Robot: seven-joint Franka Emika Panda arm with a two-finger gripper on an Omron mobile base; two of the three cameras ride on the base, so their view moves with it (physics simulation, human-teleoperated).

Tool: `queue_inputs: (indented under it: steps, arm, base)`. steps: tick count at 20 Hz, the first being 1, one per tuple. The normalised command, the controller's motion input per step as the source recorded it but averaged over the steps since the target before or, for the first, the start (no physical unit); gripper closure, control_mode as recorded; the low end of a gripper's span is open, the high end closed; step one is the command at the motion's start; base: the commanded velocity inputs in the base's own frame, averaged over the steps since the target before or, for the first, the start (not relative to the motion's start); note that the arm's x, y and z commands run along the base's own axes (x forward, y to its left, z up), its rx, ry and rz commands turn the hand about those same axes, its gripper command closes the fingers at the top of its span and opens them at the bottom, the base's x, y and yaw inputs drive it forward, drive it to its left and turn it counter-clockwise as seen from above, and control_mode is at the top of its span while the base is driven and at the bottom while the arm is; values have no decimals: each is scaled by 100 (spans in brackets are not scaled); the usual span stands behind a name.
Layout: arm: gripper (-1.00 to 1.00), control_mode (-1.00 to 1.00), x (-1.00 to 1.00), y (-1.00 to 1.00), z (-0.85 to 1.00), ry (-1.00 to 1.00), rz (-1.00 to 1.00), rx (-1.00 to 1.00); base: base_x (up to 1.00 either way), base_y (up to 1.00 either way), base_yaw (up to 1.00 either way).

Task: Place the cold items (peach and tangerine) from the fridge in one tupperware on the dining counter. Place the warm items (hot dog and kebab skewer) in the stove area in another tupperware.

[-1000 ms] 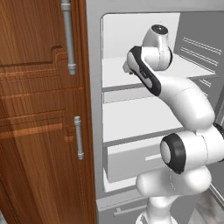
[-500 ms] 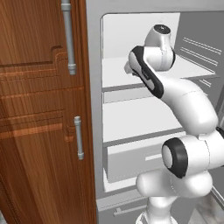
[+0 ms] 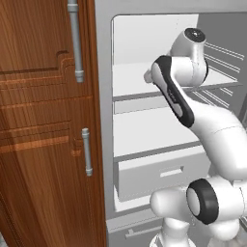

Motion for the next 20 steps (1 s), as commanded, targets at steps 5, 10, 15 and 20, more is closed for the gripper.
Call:
queue_inputs:
  steps: [5, 10, 15, 20]
  arm:
    - [100, -100, -93, 0, 37, -2, 0, 3]
    - [100, -100, -98, 0, 31, 0, -1, 4]
    - [100, -100, -90, 0, 12, 0, -4, 3]
    - [100, -100, -94, 0, -10, -6, -4, 1]
  base:
    - [0, 0, 0]
    - [0, 0, 0]
    - [0, 0, 0]
    - [0, 0, 0]
